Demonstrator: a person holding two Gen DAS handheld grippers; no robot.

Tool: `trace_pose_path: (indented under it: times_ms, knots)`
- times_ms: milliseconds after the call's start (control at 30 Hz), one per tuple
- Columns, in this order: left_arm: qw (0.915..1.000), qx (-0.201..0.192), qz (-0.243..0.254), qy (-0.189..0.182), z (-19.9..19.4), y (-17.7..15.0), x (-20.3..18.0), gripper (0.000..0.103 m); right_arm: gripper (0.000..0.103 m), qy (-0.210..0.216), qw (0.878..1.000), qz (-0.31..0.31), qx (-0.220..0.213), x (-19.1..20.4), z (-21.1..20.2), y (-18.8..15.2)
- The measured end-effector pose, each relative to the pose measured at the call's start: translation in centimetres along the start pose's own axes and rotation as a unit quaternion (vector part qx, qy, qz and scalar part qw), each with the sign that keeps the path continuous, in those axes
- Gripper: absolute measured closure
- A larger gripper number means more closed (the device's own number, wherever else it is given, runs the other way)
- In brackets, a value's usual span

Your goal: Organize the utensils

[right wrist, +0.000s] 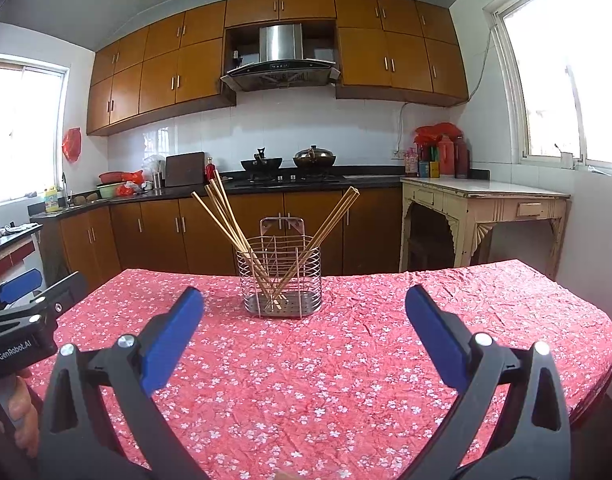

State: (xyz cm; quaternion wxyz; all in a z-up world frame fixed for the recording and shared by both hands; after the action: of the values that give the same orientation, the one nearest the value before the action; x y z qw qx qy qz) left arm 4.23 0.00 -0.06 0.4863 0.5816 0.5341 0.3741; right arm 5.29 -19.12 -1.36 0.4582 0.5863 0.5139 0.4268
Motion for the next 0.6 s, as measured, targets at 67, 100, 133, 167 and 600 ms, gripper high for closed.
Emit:
trace_pose_path:
  times_ms: [67, 100, 133, 167, 600]
  knots:
    - [1.0, 0.001, 0.0, -0.001, 0.01, 0.01, -0.04, 0.002, 0.004, 0.001, 1.0, 0.0, 0.0, -0.04, -0.05, 0.01]
    - [1.0, 0.002, 0.0, -0.001, 0.0, 0.01, -0.07, 0.002, 0.004, 0.002, 1.0, 0.0, -0.001, -0.04, -0.09, 0.02]
    - [1.0, 0.002, 0.0, 0.0, 0.07, 0.1, -0.1, 0.002, 0.004, 0.002, 1.0, 0.0, -0.001, -0.04, -0.12, 0.03]
    - [1.0, 0.002, 0.001, -0.001, 0.04, 0.08, -0.13, 0.002, 0.004, 0.002, 1.0, -0.001, -0.001, -0.09, -0.12, 0.03]
    - [1.0, -0.002, -0.002, -0.001, -0.03, 0.21, -0.16, 0.002, 0.004, 0.005, 1.0, 0.0, -0.001, -0.27, -0.01, 0.21]
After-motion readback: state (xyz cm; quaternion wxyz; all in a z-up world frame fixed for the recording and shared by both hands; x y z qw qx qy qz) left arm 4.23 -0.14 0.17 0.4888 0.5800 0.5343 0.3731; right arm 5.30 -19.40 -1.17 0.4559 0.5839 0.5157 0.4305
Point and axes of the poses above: each gripper's, at about its wrist camera, not at the fingertips, and z roughly the way its jaws point, x to its left, y to its top, the point moved 2 cm from there along z, roughly the way its jaws point, and after that the axes turned 7 degrees about -y, right-handed, at the moved point
